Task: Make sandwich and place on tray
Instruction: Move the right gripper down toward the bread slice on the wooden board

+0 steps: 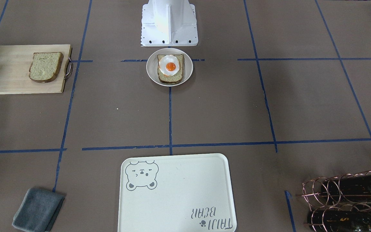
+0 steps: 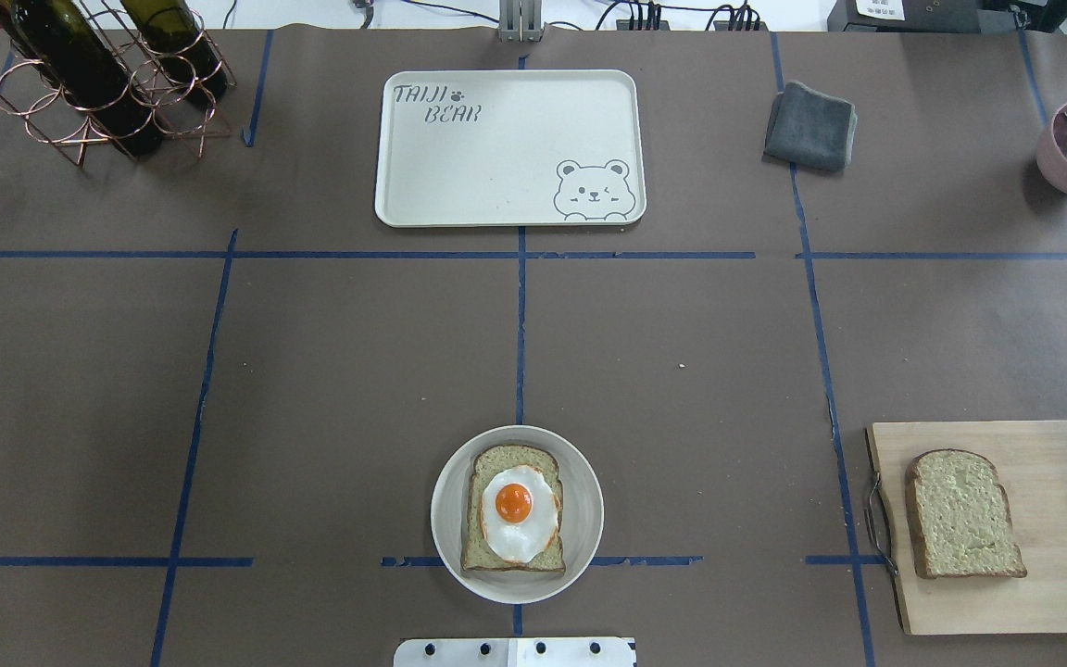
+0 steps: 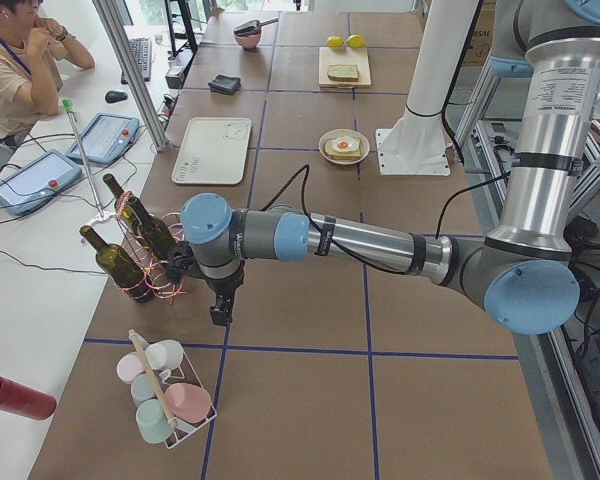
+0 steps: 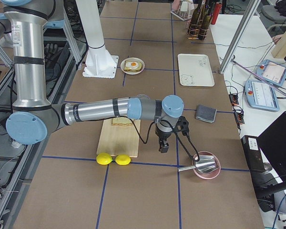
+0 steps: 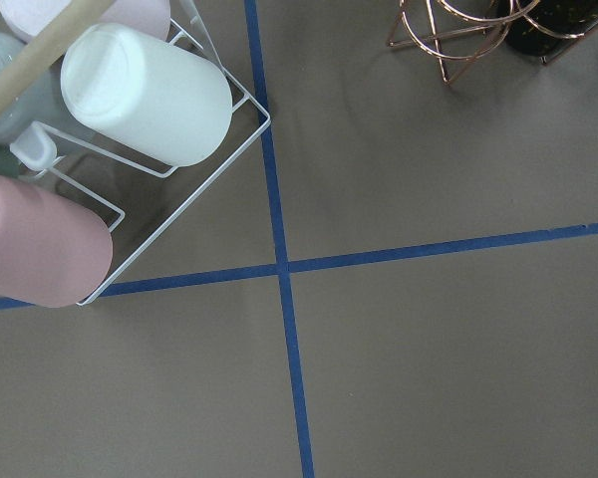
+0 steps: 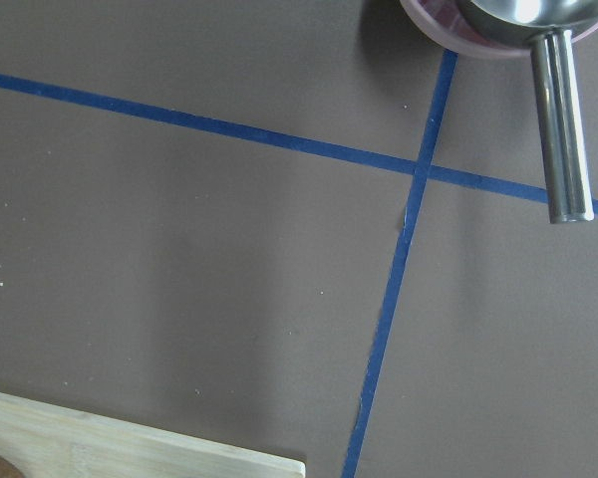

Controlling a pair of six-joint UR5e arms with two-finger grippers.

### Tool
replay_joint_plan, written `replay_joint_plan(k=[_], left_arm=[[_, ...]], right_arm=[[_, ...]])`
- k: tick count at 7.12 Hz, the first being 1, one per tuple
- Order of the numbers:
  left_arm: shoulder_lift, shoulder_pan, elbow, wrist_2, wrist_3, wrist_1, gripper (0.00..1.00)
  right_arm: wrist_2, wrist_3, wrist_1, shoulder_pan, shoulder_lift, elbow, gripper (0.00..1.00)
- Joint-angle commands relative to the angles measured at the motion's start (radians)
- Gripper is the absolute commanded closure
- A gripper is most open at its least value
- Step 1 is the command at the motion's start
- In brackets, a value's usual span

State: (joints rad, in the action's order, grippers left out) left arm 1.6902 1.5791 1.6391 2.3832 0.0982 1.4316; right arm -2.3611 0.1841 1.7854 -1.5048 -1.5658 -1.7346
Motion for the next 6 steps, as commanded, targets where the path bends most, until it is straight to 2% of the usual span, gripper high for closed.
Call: replay_joint_plan(k=[1, 3, 4, 5, 6], left_arm=[[-0.003, 0.002, 0.007, 0.026, 0.012, -0.028, 0.00], [-0.001, -0.002, -0.010, 0.018, 0.003, -0.025, 0.00], [-0.004, -0.002, 0.028, 0.010, 0.009, -0.023, 0.00], [-0.010, -0.002, 0.047, 0.025, 0.014, -0.016, 0.00], [-0.011, -0.007, 0.063, 0.086, 0.012, 0.027, 0.00]], right_arm=[[0.000, -0.087, -0.001, 0.000, 0.004, 0.012, 0.00], [0.002, -0.107, -0.015, 0.000, -0.003, 0.001, 0.00], [-0.004, -0.115, -0.036, 0.000, -0.022, -0.006, 0.00], [-0.044, -0.118, -0.128, 0.014, -0.078, -0.040, 0.00], [-0.114, -0.142, -0.249, 0.050, -0.170, -0.057, 0.00]])
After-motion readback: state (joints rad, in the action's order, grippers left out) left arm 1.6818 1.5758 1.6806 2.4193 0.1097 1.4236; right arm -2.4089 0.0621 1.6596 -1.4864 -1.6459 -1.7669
